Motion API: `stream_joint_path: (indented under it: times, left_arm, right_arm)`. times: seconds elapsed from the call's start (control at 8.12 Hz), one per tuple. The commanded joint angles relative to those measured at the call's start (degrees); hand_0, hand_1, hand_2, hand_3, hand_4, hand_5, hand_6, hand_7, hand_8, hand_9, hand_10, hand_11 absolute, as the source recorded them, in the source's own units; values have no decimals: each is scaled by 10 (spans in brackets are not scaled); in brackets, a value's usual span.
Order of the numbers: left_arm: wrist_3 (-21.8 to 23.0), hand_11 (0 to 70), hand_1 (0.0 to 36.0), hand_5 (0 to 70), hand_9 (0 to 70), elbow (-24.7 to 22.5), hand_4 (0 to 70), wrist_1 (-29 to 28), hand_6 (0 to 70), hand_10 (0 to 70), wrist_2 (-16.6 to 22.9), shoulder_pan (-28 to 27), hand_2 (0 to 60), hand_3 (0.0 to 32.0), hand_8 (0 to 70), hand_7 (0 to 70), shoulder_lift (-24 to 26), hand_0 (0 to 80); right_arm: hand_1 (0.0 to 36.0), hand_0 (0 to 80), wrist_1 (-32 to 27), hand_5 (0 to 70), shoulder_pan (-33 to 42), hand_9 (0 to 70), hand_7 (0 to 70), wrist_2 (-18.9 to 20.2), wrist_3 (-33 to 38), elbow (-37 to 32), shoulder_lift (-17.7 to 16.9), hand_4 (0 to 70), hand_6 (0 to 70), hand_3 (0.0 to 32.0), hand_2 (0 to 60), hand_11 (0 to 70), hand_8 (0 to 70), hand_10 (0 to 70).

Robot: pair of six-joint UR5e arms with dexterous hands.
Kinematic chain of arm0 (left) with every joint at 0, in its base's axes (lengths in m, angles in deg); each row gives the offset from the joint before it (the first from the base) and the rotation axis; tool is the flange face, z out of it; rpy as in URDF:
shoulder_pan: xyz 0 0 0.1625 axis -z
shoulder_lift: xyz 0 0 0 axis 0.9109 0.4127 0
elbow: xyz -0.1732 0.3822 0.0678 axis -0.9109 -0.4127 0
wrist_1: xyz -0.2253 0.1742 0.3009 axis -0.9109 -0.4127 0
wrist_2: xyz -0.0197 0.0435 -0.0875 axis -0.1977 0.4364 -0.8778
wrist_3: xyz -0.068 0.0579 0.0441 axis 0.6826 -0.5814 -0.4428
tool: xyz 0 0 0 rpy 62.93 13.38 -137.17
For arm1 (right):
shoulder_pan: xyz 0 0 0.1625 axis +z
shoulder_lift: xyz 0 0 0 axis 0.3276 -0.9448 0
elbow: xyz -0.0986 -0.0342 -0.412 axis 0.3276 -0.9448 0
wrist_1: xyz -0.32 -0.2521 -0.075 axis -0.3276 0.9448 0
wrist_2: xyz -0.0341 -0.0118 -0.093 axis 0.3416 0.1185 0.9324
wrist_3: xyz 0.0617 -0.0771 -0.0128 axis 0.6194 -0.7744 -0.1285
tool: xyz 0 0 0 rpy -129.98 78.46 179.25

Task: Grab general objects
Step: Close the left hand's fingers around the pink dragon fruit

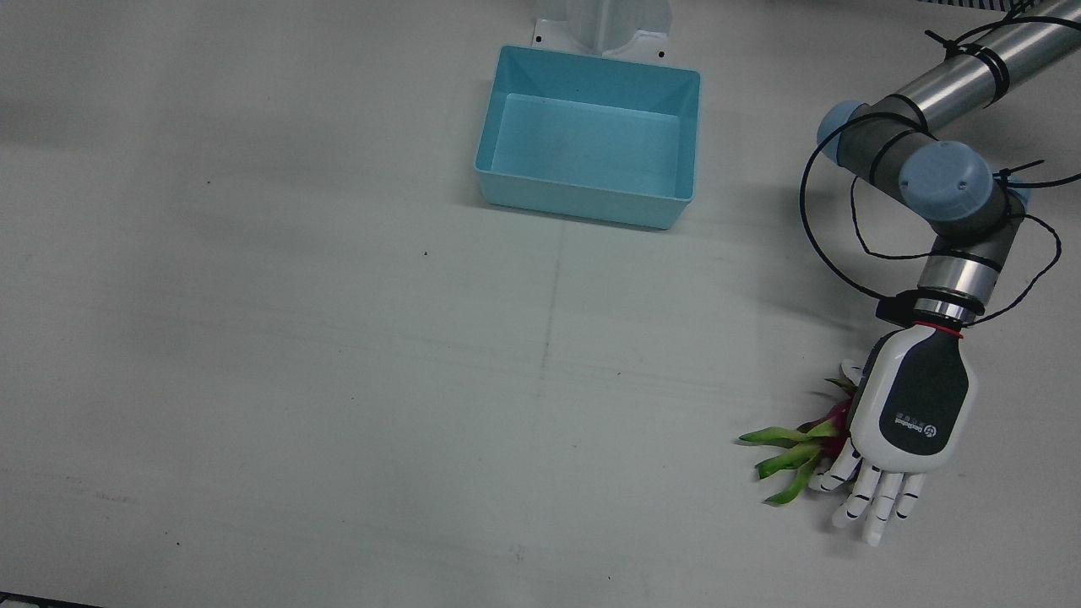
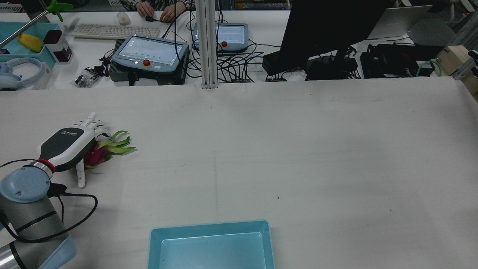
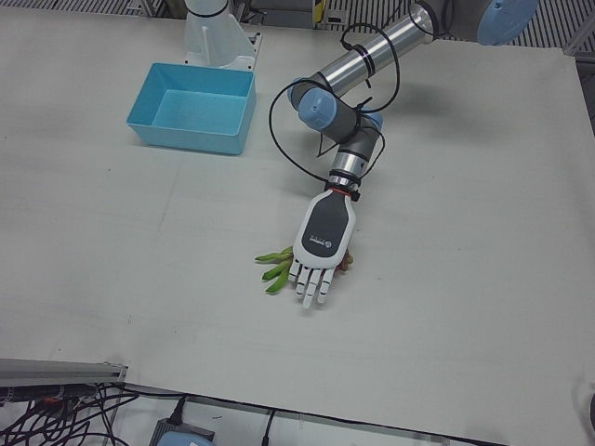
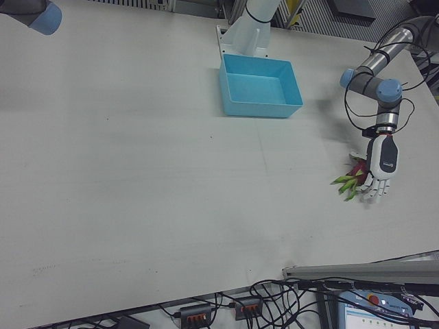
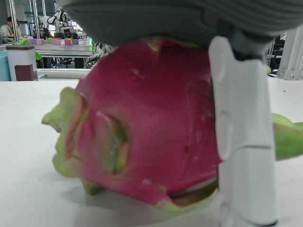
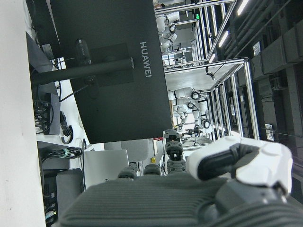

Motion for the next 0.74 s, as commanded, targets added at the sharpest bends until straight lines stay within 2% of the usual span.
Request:
stream_joint_path:
  times: [0.0, 0.12, 0.25, 0.37, 0.49, 0.62]
  left_arm:
    - [-7, 561, 318, 665, 614, -1, 231, 0, 532, 389, -3, 0, 600, 0, 442, 700, 1, 490]
    - [-7, 649, 320, 700, 700, -1, 264, 0, 659, 452, -3, 0, 600, 0, 542, 700, 2, 491]
    - [-7, 700, 329, 700, 700, -2, 297, 0, 700, 515, -3, 0, 600, 0, 626, 700, 3, 497]
    - [-7, 700, 337, 700, 700, -14, 335, 2, 700, 585, -2, 0, 600, 0, 696, 700, 2, 506]
    - [-8, 700, 360, 700, 700, -58, 382, 23, 700, 689, -1, 0, 600, 0, 700, 700, 2, 549]
    - [-7, 700, 360, 700, 700, -98, 427, 45, 700, 700, 3, -1, 600, 0, 700, 700, 2, 781]
  right_arm:
    - [0, 0, 0, 0, 0, 0, 0, 0, 0, 0, 0, 0, 0, 0, 0, 0, 0, 0]
    - [0, 0, 0, 0, 0, 0, 0, 1, -1, 0, 0, 0, 0, 0, 0, 0, 0, 0]
    - [0, 0, 0, 0, 0, 0, 0, 0, 0, 0, 0, 0, 0, 0, 0, 0, 0, 0]
    - [0, 0, 0, 0, 1, 0, 0, 0, -1, 0, 0, 0, 0, 0, 0, 0, 0, 0]
    - [0, 0, 0, 0, 0, 0, 0, 0, -1, 0, 0, 0, 0, 0, 0, 0, 0, 0]
    - [0, 0, 0, 0, 0, 0, 0, 1, -1, 0, 0, 0, 0, 0, 0, 0, 0, 0]
